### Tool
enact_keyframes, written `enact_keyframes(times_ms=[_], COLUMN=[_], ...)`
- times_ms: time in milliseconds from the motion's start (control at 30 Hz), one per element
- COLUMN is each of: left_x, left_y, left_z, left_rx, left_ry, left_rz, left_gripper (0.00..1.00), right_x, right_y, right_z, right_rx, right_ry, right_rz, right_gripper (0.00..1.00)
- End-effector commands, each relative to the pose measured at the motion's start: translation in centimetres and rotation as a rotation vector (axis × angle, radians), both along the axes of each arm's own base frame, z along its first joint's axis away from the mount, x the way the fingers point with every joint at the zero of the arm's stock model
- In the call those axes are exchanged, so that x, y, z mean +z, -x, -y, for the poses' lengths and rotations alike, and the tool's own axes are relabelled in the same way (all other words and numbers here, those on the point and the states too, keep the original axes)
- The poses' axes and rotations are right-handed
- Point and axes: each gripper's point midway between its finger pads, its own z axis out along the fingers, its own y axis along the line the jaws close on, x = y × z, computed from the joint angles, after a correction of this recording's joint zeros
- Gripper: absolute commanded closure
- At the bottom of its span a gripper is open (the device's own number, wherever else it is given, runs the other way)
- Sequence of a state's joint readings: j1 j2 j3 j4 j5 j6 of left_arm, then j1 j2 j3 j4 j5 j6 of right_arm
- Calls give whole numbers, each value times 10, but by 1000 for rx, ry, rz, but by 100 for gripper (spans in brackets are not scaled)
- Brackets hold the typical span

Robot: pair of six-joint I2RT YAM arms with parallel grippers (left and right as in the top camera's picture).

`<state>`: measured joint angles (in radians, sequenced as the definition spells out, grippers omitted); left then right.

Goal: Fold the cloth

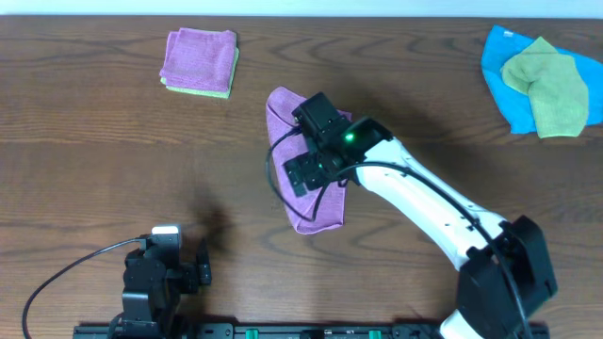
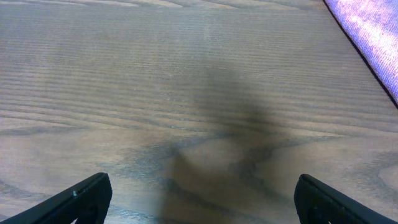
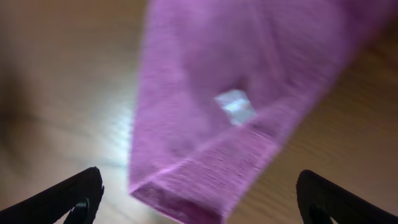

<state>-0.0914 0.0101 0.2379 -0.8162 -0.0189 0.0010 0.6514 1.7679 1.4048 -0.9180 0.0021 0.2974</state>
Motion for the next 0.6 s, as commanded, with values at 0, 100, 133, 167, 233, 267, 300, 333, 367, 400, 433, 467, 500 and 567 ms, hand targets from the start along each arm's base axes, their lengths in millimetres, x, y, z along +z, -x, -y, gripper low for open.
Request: enact_keyframes(times_ms=[0,100,133,167,233,267,300,333,367,400,433,467,500,567], left_x=[-24,-24,-24,-24,-24,-24,-24,-24,-24,-24,-24,-24,-24,-24], left_y=[8,8,8,8,8,8,8,8,8,8,8,8,8,8], left_z=[-4,-4,-4,-4,-4,-4,-4,-4,-4,-4,-4,-4,-4,-4], left_rx=[10,11,11,10,11,11,11,11,11,11,11,11,11,11], left_ry=[-24,-24,-24,-24,-24,-24,-24,-24,-24,-24,-24,-24,-24,-24], left_rz=[-76,-76,-76,-76,-76,-76,-76,-76,-76,-76,-76,-76,-76,-76], left_gripper=[5,5,5,5,5,5,5,5,5,5,5,5,5,5], right_x=[25,14,7,0,-6,-4,-1,4,9,11,12,11,9,6], right_y=[-17,-8,-3,5,22,34,42,48,54,59,63,68,73,81], right_z=[49,59,54,48,44,42,43,46,52,59,66,72,77,82], right_rx=[-311,-324,-274,-222,-187,-181,-210,-260,-333,-412,-481,-543,-579,-576], right_ry=[83,99,87,74,65,40,13,-19,-58,-102,-138,-168,-190,-212], right_rz=[109,63,38,12,-17,-26,-29,-27,-17,-7,-1,0,3,16], right_gripper=[1,1,1,1,1,1,1,1,1,1,1,1,1,1])
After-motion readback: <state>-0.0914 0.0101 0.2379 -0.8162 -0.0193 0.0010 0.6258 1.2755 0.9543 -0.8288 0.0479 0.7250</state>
